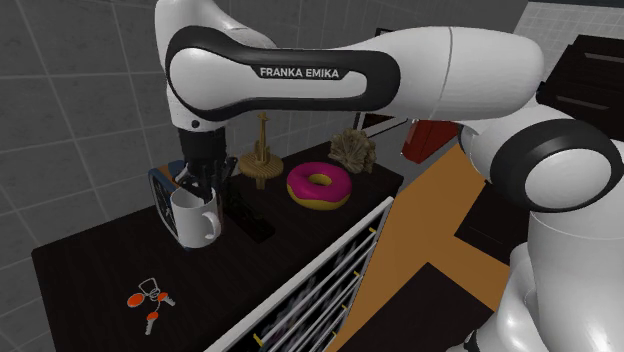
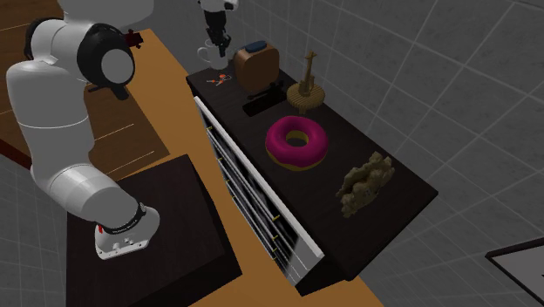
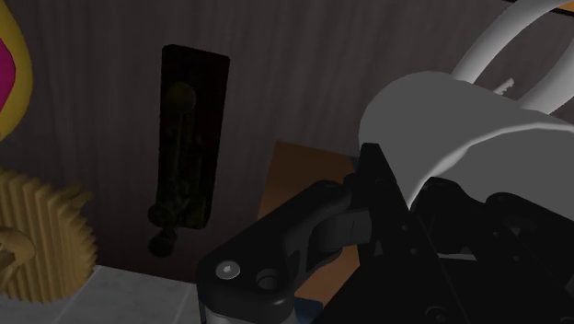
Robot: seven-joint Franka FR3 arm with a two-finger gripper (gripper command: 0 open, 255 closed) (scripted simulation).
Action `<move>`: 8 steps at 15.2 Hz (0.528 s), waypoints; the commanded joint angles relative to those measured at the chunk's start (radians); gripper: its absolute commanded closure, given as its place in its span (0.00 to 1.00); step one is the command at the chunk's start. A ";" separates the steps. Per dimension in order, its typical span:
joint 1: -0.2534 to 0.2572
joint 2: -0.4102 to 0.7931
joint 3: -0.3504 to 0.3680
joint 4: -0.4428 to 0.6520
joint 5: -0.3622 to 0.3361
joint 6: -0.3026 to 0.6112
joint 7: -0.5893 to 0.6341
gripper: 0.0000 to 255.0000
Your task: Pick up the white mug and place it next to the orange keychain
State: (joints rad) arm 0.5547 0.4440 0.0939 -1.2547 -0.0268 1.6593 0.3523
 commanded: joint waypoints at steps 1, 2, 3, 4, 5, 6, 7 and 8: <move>0.000 0.001 0.000 -0.026 0.000 0.027 0.001 1.00; 0.000 0.000 0.000 -0.041 0.000 0.041 0.001 1.00; -0.001 -0.001 0.000 -0.056 0.000 0.055 0.001 1.00; -0.001 -0.001 0.000 -0.070 0.000 0.069 0.001 1.00; -0.001 -0.002 0.000 -0.084 0.000 0.082 0.001 1.00; -0.001 -0.002 0.000 -0.097 0.000 0.096 0.001 1.00; -0.002 -0.001 0.000 -0.110 0.000 0.109 0.001 1.00; -0.002 -0.001 -0.001 -0.122 0.000 0.122 0.001 1.00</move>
State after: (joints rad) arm 0.5525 0.4441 0.0932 -1.3620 -0.0271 1.7667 0.3525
